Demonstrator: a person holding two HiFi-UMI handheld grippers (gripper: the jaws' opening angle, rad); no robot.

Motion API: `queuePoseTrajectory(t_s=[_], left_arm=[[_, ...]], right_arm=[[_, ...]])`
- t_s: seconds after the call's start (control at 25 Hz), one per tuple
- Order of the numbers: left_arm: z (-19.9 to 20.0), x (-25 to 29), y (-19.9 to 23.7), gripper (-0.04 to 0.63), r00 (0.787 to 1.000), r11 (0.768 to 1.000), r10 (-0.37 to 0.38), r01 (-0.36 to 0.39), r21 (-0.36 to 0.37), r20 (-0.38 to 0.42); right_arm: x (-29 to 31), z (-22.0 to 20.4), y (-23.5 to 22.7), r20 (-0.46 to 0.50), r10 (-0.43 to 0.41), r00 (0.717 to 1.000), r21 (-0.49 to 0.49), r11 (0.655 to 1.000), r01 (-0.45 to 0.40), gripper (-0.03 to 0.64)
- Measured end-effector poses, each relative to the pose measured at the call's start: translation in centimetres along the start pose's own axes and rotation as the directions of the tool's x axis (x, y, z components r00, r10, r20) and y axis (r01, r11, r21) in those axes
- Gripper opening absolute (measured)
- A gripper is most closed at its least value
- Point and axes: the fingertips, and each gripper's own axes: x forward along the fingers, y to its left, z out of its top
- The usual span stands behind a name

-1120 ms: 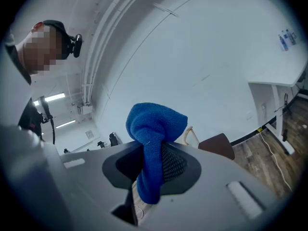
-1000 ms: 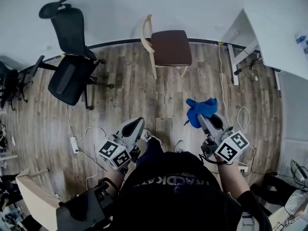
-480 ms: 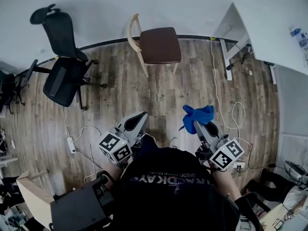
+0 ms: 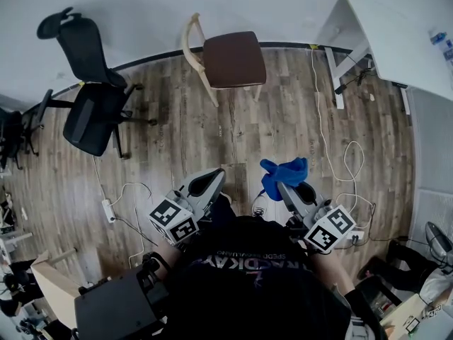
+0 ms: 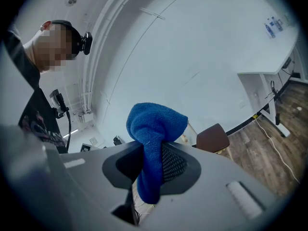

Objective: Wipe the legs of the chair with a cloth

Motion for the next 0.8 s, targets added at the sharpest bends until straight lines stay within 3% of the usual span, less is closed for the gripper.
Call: queuePoseTrajectory(t_s=[0.56, 0.8], left_arm=[[-0.6, 0.4, -1.0, 0.005, 1.000, 1.000, -0.011, 0.012, 0.015, -0.014], [-1.2, -0.2, -0.8, 0.005, 1.000, 1.000, -0.001, 0.001, -0.018, -0.031]], right_arm=[[0.1, -0.9, 0.0, -0.023, 0.012, 1.000, 0.003, 1.000, -0.012, 0.084], [0.4, -1.5, 0.8, -0.041, 0.019, 0.999, -0.004, 1.000, -0.019, 0.084]])
